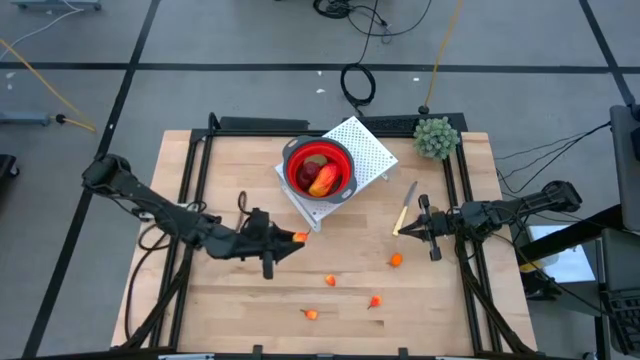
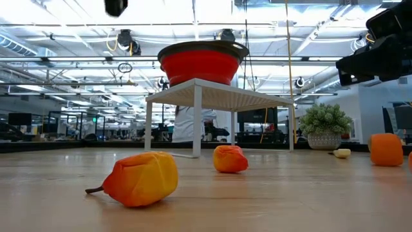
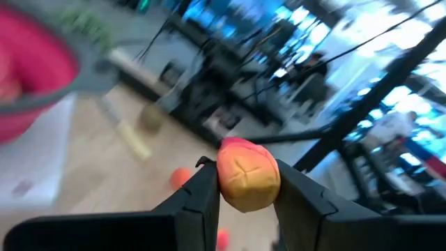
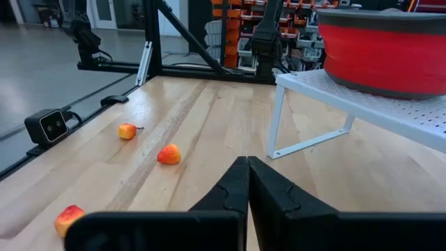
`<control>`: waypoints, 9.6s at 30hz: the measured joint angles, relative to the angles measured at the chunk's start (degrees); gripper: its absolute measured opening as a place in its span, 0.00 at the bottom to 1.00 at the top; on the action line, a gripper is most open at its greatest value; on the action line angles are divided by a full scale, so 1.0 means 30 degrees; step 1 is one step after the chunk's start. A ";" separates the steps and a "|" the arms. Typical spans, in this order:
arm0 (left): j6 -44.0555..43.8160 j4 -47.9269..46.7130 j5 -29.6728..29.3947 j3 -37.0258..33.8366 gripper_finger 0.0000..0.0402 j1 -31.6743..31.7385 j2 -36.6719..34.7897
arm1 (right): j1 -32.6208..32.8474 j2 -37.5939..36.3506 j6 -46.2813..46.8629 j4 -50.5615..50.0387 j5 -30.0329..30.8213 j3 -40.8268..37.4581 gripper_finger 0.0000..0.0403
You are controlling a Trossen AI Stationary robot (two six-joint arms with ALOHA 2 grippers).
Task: Pick & Place Fruit
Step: Put the peach into the red strainer bowl on the shelf
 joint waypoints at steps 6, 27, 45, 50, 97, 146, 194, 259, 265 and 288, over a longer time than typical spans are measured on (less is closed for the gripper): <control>0.3495 0.3735 0.0719 0.0000 0.28 -0.0357 0.0000 | 0.0000 0.0000 0.0098 0.0015 -0.0005 -0.0005 0.00; 1.2392 1.3081 1.0298 0.0000 0.28 -0.0348 0.0000 | 0.0000 0.0000 0.0040 0.0022 0.0002 -0.0005 0.00; 1.4932 1.5326 1.1540 0.0000 0.28 -0.0348 0.0007 | 0.0000 0.0000 0.0040 0.0029 -0.0005 -0.0005 0.00; 1.6711 1.8023 1.1497 0.0000 0.28 -0.0348 0.0007 | 0.0000 0.0000 0.0040 0.0024 0.0002 -0.0004 0.00; 3.1971 1.8030 -0.0201 0.1384 0.28 0.1391 0.0095 | 0.0000 0.0004 0.0043 0.0022 0.0002 -0.0001 0.00; 1.5330 -0.5153 -0.2809 0.7000 0.28 0.8107 0.0095 | 0.0006 0.0000 0.0040 0.0022 0.0002 0.0002 0.00; 0.8999 -1.5167 1.0502 0.7448 0.28 1.2263 0.2834 | 0.0000 -0.0007 0.0091 0.0022 0.0002 -0.0005 0.00; 0.4546 -1.3990 1.1508 0.7446 0.56 1.0414 -0.0348 | 0.0007 0.0000 0.0105 0.3458 0.0009 -0.0005 0.00; 0.2250 -1.3958 1.1545 0.7446 0.57 0.9409 -0.0364 | 0.0007 -0.0007 0.0105 0.4199 0.0009 -0.0005 0.00; 0.2371 -1.3579 0.9771 0.7446 0.57 0.7266 -0.0350 | 0.0015 -0.0007 0.1191 0.4299 -0.0063 -0.0005 0.00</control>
